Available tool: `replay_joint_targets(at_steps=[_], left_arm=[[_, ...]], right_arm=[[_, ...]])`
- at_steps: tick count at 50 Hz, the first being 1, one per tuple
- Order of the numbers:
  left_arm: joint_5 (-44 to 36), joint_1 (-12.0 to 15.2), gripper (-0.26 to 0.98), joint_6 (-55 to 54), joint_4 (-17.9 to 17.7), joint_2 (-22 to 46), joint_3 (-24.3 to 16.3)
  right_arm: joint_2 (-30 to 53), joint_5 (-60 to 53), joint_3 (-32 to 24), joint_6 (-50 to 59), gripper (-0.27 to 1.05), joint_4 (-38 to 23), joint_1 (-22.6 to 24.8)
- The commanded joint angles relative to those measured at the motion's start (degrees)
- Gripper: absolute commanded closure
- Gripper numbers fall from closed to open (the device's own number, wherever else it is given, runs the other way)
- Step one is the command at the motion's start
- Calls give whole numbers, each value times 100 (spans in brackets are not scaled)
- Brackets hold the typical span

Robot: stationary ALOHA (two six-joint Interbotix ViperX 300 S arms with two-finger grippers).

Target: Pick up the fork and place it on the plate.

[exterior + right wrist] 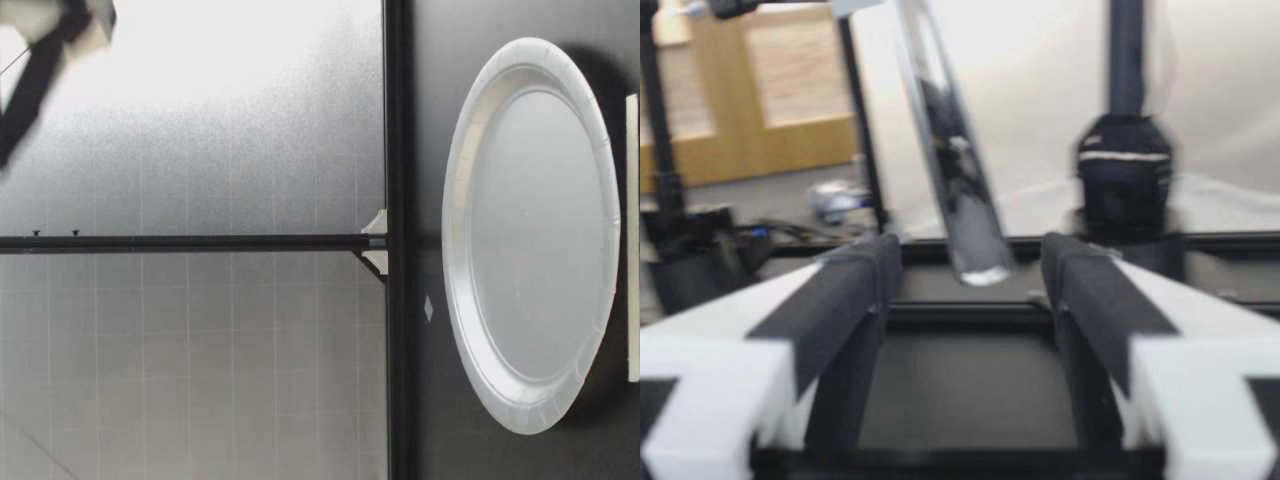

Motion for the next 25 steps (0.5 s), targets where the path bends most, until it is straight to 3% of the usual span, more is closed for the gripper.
replay_joint_targets(at_steps=[1,12,25], left_arm=[[18,26,62,-35,62,-141,-44],[18,26,62,-44,62,-114,-26],[18,26,62,-44,62,-105,-26]], right_arm=[[26,-193,-185,88,18,-123,26],[79,-369,-185,97,22,-176,26],[167,-369,-193,53,49,-185,18]])
